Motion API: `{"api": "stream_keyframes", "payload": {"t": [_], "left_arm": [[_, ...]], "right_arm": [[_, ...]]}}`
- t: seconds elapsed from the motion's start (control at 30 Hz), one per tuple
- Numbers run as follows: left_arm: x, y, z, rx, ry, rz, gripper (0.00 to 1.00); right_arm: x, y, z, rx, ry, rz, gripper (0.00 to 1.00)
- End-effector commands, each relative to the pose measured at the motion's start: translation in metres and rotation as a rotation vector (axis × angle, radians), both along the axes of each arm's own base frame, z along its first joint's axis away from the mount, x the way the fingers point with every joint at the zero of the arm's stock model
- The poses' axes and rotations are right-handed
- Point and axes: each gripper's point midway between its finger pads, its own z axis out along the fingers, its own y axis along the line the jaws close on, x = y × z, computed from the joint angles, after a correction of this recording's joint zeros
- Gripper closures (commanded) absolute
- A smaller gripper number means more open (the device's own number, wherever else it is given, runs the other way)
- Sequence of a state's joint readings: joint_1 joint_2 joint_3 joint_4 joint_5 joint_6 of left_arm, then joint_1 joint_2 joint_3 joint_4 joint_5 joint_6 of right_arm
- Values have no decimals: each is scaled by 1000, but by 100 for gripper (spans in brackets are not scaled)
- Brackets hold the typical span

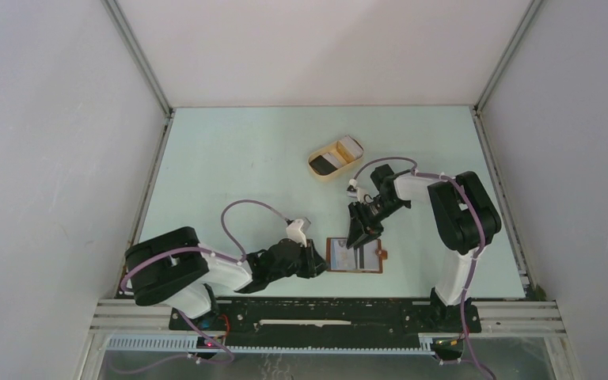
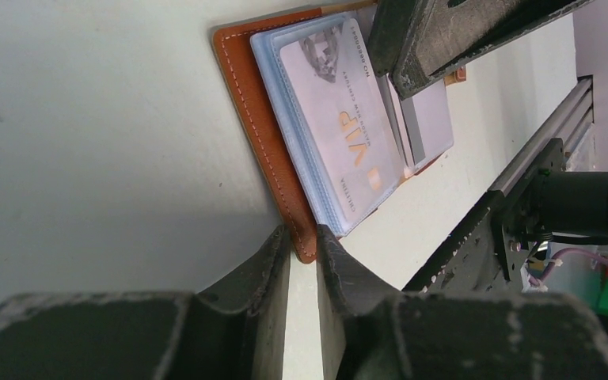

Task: Put the credit cards into the card holder
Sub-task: Insert the credit card into the card holder.

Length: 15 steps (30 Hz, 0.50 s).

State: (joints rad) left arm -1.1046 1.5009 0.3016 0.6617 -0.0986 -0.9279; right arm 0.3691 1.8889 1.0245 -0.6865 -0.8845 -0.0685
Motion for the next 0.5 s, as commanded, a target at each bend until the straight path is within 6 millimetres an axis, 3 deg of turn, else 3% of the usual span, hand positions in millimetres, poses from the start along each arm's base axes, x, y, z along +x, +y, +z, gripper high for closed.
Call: {"api": "stream_keyframes", "payload": {"t": [0.0, 0.2, 0.47], "left_arm": [[5, -18, 16, -57, -10, -9, 77], [5, -19, 17, -70, -5, -7, 77], [6, -14, 16, -75, -5, 19, 77]], "right_arm": [[7, 11, 12, 64, -10, 6, 51], [0, 16, 15, 74, 4, 41, 51], [-6, 8, 13, 37, -4, 69, 51]]}}
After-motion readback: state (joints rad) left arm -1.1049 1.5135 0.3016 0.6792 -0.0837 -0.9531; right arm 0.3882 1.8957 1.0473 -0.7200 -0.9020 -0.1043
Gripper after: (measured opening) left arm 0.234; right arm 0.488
